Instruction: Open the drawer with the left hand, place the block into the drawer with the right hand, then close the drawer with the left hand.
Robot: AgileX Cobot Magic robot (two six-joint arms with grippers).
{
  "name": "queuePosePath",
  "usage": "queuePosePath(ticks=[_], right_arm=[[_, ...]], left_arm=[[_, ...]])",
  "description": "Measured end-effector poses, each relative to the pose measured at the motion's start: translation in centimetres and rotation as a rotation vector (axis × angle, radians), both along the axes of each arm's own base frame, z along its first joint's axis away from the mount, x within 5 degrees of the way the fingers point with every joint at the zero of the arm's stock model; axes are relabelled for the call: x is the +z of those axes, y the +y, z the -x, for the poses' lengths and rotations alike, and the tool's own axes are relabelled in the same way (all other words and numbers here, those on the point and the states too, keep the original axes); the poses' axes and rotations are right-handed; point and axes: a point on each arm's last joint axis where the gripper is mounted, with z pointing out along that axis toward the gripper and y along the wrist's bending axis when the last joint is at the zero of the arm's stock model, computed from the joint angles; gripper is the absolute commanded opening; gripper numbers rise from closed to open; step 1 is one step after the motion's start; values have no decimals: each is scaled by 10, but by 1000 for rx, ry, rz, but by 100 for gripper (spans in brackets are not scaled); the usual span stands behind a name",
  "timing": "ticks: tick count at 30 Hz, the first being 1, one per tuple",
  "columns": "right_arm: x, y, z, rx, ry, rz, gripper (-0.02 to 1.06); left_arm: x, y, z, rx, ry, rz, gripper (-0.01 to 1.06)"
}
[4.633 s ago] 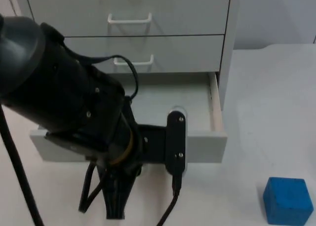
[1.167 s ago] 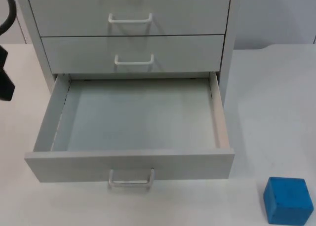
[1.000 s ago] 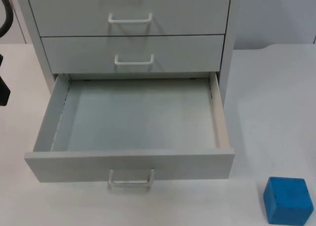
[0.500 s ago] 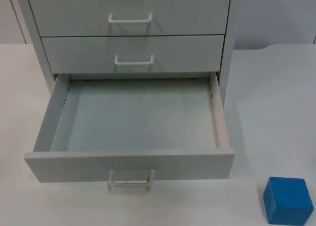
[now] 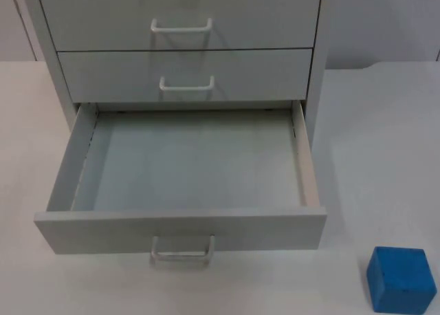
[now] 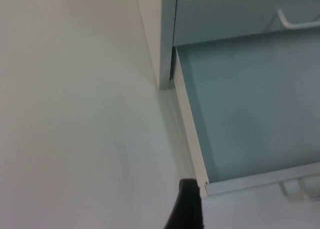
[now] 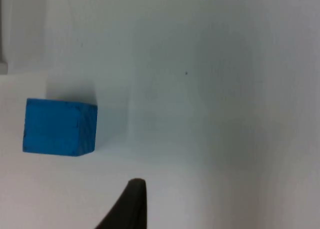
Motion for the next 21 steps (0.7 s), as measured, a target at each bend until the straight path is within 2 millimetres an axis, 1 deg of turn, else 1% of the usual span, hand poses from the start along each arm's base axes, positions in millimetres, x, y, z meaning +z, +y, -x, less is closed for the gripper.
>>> queuePosePath(ticks=[6,7,8,10,11,13,18,21], right_arm=[[0,2,3,-1,45,-21,105],[1,2,4,-3,50,-28,105],[1,3,4,-4,53,-36,105],[1,4,4,-6,55,-47,105],[1,4,4,-8,55,-53,105],[1,5,5,-9,61,-64,105],[0,6,6,-7,78,-74,105],[0,14,7,31,82,-76,105]], left_arm=[[1,0,0,3,-16,5,68],[1,0,0,0,-17,2,69],[2,0,0,-1,-18,1,73],[2,0,0,-1,-20,0,87],[2,0,0,-2,-21,-1,87],[2,0,0,-2,-24,-1,105],[2,0,0,-4,-27,-4,105],[2,0,0,-7,-28,-7,105]])
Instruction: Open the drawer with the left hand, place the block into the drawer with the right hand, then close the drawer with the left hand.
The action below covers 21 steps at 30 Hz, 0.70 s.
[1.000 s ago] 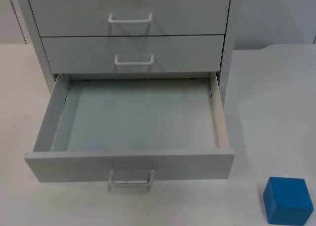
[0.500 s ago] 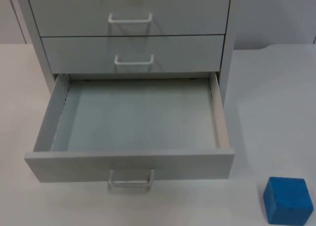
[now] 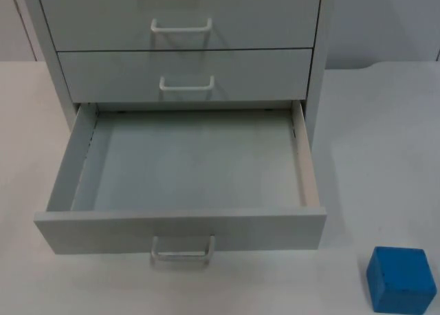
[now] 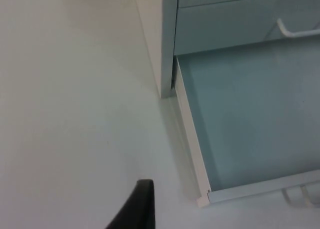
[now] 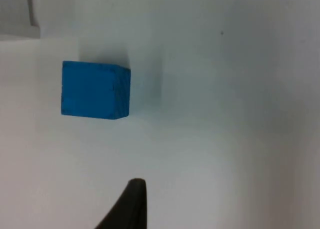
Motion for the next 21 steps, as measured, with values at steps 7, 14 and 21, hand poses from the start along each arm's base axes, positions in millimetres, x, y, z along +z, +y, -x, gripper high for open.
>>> queuePosePath(ticks=[7,14,21], right_arm=[[-5,28,-1,41,20,13,105],[-31,80,-9,115,31,82,105],[-72,122,-31,79,67,167,105]], left_arm=[[0,0,0,-7,-2,-8,105],[-1,1,1,-10,7,-28,105],[-1,2,1,-11,8,-39,105]])
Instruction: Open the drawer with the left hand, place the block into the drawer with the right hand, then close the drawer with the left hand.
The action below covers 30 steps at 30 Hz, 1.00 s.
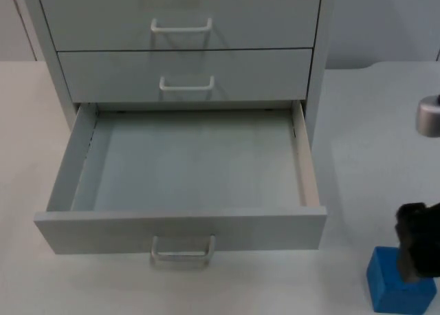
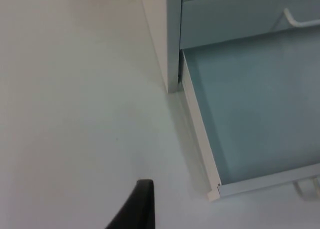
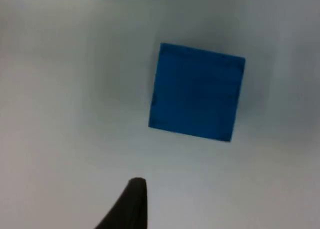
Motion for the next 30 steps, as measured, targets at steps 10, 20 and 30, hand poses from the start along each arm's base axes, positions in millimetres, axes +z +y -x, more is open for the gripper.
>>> queuePosePath(ticks=[10,20,30], right_arm=[[-47,26,-26,-50,15,-19,105],[-53,26,-35,-102,-62,-12,105],[-69,27,-38,-109,-39,21,91]], left_arm=[[0,0,0,0,2,-4,105],[0,0,0,0,1,-5,105],[0,0,0,-2,1,-10,105]])
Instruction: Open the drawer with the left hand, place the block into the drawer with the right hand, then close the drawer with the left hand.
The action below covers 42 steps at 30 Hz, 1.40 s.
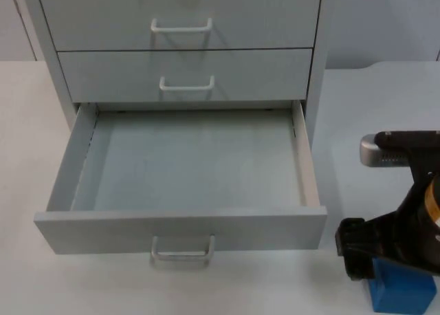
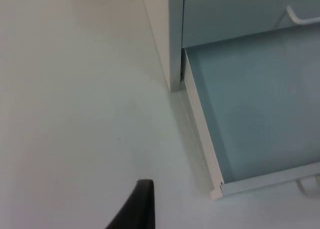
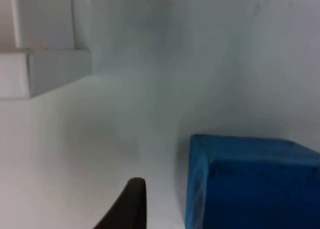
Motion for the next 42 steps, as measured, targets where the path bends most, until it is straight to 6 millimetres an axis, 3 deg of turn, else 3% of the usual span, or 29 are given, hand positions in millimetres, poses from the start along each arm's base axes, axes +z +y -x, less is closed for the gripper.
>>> queuePosePath(ticks=[1,2,5,6,9,10,13,16,17,21,22,26,32,36,42], right_arm=[[-2,0,0,2,4,4,91],[-2,0,0,2,4,3,84],[-2,0,0,-6,4,0,46],[-2,0,0,-13,3,-3,46],[-2,0,0,-26,3,-7,6],[-2,0,0,-26,3,-7,0],[0,0,1,-19,6,-13,0],[26,-2,4,22,-30,-41,0],[26,-2,4,22,-30,-41,0],[71,-10,11,69,-128,-94,0],[71,-10,11,69,-128,-94,0],[106,-19,19,104,-224,-143,0],[122,-16,14,125,-244,-126,0],[136,4,-7,164,-279,-131,0],[135,30,-32,202,-277,-118,0]], left_arm=[[0,0,0,0,0,0,105],[0,0,0,0,0,0,105],[0,0,0,0,0,0,105],[0,0,0,0,0,0,105],[0,0,0,0,0,-3,105],[0,0,0,0,0,-3,105],[0,0,0,0,-2,-3,105],[0,0,0,0,-2,-3,105],[0,0,0,0,-2,-3,105],[0,0,0,0,-2,-3,105],[0,0,0,0,-2,-3,105],[0,0,0,0,-2,-3,105],[-1,0,0,-1,2,-5,105],[-1,0,0,-1,1,-8,105],[-2,0,0,-1,4,-9,105]])
